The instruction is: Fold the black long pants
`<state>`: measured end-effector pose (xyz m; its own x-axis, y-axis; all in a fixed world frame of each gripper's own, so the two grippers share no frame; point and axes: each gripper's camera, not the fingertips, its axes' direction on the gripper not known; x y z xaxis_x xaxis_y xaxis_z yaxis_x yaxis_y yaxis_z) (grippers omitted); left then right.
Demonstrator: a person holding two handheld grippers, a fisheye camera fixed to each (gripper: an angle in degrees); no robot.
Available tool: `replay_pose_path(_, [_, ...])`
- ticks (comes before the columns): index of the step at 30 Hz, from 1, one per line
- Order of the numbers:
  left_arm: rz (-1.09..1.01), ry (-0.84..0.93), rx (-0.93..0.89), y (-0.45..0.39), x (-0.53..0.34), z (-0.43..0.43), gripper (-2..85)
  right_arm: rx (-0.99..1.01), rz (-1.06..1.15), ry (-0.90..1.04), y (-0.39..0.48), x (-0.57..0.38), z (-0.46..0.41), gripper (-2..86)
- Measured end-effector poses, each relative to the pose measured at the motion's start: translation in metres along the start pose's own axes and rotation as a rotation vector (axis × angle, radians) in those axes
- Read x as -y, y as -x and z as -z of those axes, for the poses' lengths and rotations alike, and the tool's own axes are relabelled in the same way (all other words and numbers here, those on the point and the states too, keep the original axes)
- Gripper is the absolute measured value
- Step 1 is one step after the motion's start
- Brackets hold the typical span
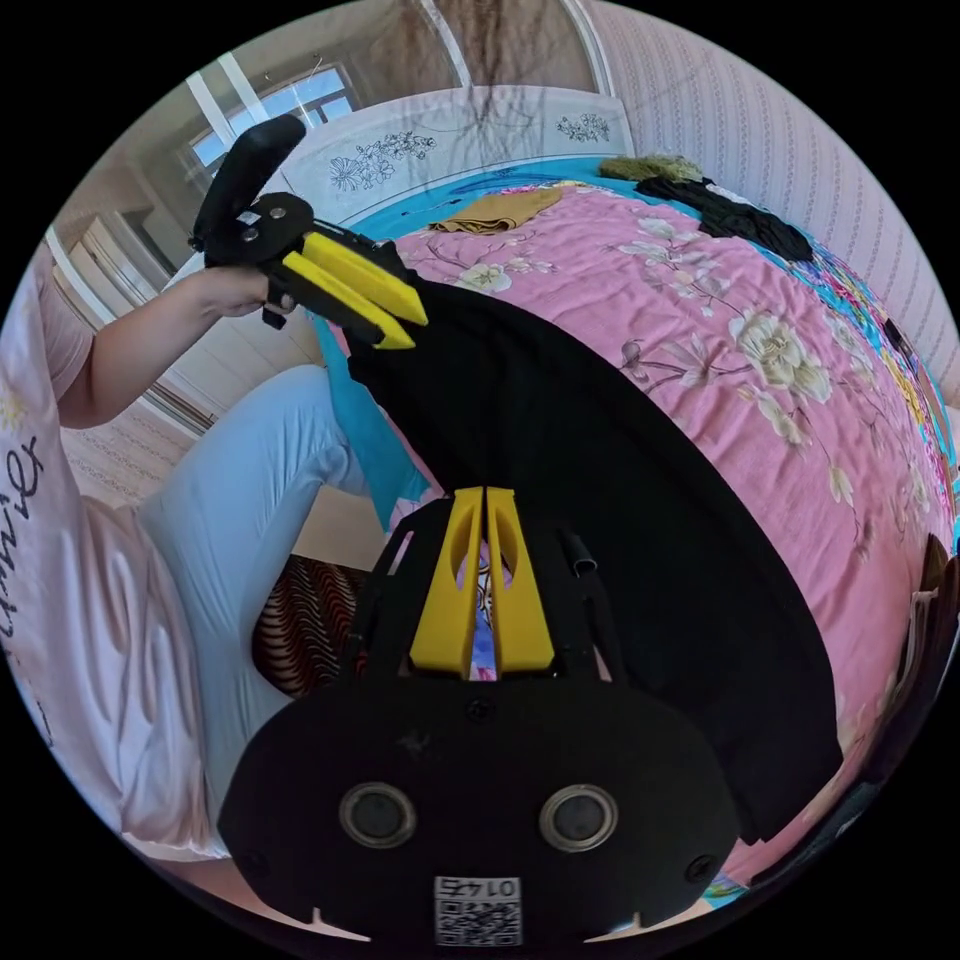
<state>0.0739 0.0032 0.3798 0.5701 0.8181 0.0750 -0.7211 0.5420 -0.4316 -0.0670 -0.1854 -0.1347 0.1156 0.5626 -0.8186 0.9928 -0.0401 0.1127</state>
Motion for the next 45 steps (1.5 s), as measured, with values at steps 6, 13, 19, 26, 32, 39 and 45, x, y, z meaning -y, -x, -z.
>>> replay_pose_path(6, [0.075,0.022,0.005,0.002,-0.063,0.004,-0.6,0.036,0.023,0.045,0.015,0.043,-0.006,-0.1])
replay_pose_path(13, [0.228,0.051,-0.005,0.018,-0.141,0.007,0.3,0.057,0.041,0.177,0.036,0.091,-0.036,0.4])
replay_pose_path(19, [0.5,-0.016,0.235,0.085,-0.255,0.057,1.5,0.033,0.149,0.193,0.058,0.146,-0.031,1.4])
replay_pose_path(26, [0.764,-0.069,0.328,0.193,-0.376,0.073,5.5,0.143,0.361,-0.019,0.115,0.298,-0.057,6.8])
replay_pose_path(32, [0.648,-0.037,0.265,0.244,-0.416,0.049,7.9,0.208,0.406,-0.047,0.166,0.44,-0.119,11.7])
replay_pose_path(39, [0.664,-0.104,0.138,0.271,-0.473,0.024,5.6,0.075,0.447,0.07,0.213,0.536,-0.209,11.6])
replay_pose_path(45, [0.535,-0.222,0.165,0.256,-0.509,0.04,2.6,0.096,0.425,0.085,0.202,0.569,-0.208,2.4])
